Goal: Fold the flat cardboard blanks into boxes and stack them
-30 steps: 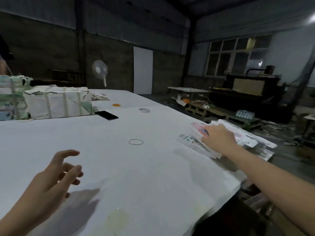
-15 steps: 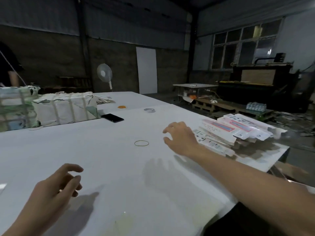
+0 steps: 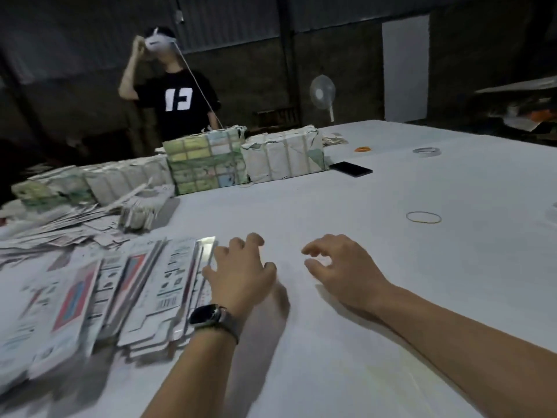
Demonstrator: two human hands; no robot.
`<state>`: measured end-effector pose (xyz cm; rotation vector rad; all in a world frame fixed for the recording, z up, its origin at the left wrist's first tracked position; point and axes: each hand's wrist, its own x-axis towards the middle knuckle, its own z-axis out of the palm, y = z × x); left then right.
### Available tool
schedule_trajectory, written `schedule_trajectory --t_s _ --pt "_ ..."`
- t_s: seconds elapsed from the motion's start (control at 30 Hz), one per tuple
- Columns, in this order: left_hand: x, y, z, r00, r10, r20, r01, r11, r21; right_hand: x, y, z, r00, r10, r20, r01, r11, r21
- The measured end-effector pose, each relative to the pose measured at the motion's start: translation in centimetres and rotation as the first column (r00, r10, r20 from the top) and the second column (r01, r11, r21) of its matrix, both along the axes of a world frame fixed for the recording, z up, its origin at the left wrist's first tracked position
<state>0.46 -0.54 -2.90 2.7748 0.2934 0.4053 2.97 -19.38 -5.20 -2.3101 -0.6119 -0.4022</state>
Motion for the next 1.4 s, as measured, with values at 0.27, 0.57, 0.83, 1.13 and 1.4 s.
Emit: schedule_trajectory --t_s 0.27,0.57,0.83,1.13,1.4 --pt "0.5 5.9 0.1 0.887 0.360 -0.288 -0.355 0.932 0.072 0.5 -1.2 -0.7 1.000 -0.005 0.023 0.005 1.000 -0.017" --pt "-0.4 3.5 0.3 0.998 0.055 -0.008 -0.052 0.979 0.198 0.2 -1.3 -0.4 0.999 -0.004 -0.039 0.007 0.998 0.067" --pt "-2.7 -1.9 4.0 0.753 -0.282 0.594 0.316 0.947 0.048 0.2 -1.0 0.1 0.995 0.031 -0.100 0.009 0.930 0.368" --pt "-2.9 -6.0 1.9 0.913 -0.201 0.354 0.405 0.349 -0.845 -0.8 -0.5 1.4 0.946 0.275 -0.170 -0.104 0.756 0.646" --pt "-2.5 -6.9 0.8 0.952 -0.185 0.242 0.267 0.120 -0.956 -1.9 0.2 0.7 0.890 0.430 -0.149 -0.226 0.701 0.676"
